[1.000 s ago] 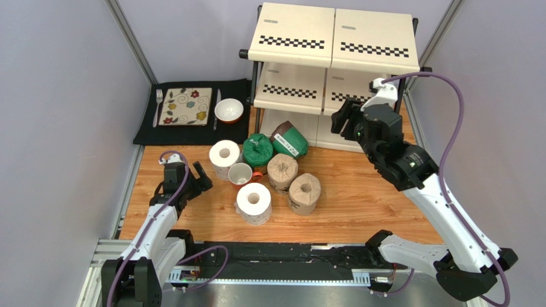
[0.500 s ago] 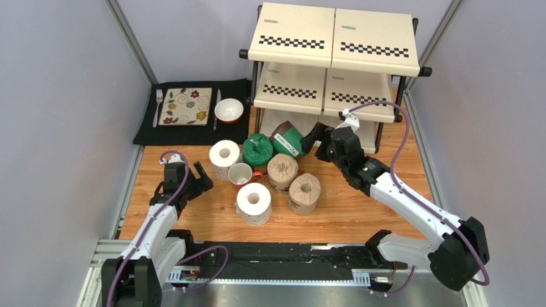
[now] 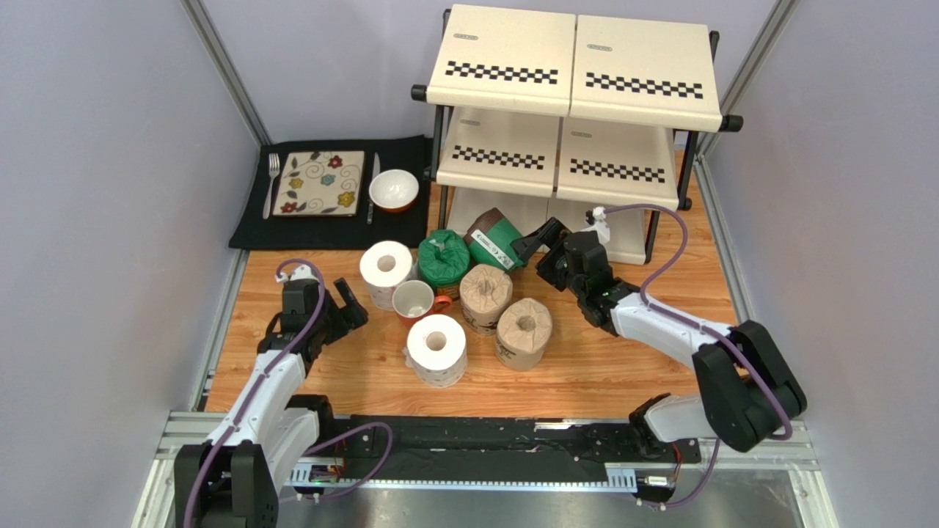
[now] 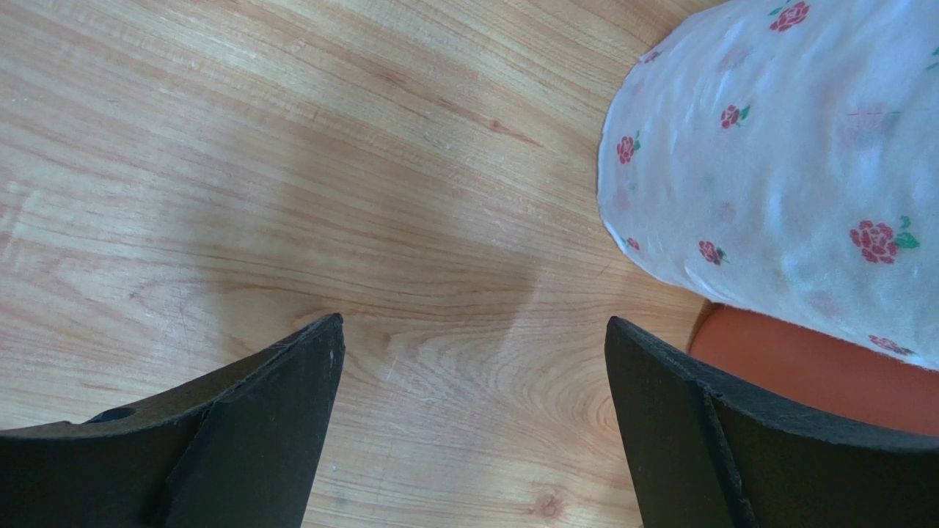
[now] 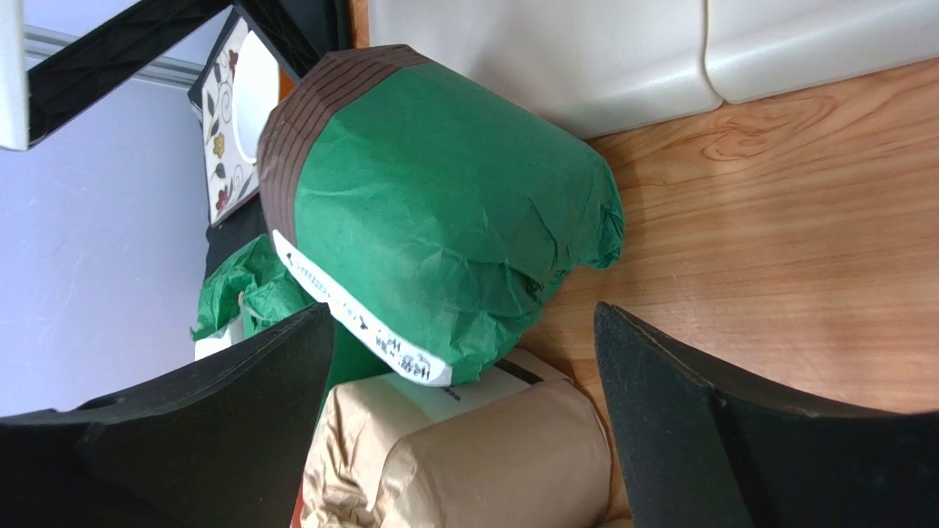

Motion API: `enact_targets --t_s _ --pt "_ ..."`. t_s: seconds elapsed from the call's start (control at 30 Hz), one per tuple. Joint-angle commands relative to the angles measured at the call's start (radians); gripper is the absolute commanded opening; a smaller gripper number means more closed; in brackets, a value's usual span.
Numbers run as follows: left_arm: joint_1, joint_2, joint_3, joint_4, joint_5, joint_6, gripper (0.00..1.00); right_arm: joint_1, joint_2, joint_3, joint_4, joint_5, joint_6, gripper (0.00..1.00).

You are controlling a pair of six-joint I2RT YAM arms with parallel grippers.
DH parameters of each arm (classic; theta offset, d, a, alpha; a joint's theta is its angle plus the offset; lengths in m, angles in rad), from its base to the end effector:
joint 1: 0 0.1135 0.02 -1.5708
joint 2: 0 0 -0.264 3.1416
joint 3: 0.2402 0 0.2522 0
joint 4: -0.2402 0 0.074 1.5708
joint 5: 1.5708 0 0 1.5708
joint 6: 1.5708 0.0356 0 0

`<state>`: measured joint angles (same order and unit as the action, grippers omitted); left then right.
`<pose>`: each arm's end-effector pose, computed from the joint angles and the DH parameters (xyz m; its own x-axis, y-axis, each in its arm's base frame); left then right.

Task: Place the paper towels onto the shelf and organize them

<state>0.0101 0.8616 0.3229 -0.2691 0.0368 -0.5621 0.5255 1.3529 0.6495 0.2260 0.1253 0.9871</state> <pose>0.1649 0.0004 0.1605 -0.6197 -0.5389 -0.5706 -0.3722 0.8419 -0.3908 0.2493 0.1394 0.2083 -0.5542 0.6356 -0.5374 0.1103 0.6960 0.7095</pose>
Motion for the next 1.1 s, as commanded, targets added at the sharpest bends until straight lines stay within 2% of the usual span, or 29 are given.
enact_targets --t_s 0.0,0.43,0.83,0.97,1.07 --pt "0.005 0.002 0.024 0.014 0.014 0.005 0.96 -0.012 0.063 -0.002 0.194 -0.055 0.084 0.91" --pt "0.005 0.002 0.025 0.011 0.017 0.008 0.96 -0.019 0.23 0.004 0.338 -0.11 0.169 0.9" --pt "0.004 0.002 0.024 0.011 0.02 0.01 0.96 -0.045 0.445 -0.054 0.768 -0.179 0.312 0.86" --pt "0.004 0.005 0.021 0.011 0.021 0.008 0.96 -0.056 0.512 -0.056 0.9 -0.21 0.341 0.7" --pt "0.004 0.005 0.022 0.01 0.02 0.008 0.96 -0.062 0.525 -0.063 0.923 -0.214 0.343 0.6"
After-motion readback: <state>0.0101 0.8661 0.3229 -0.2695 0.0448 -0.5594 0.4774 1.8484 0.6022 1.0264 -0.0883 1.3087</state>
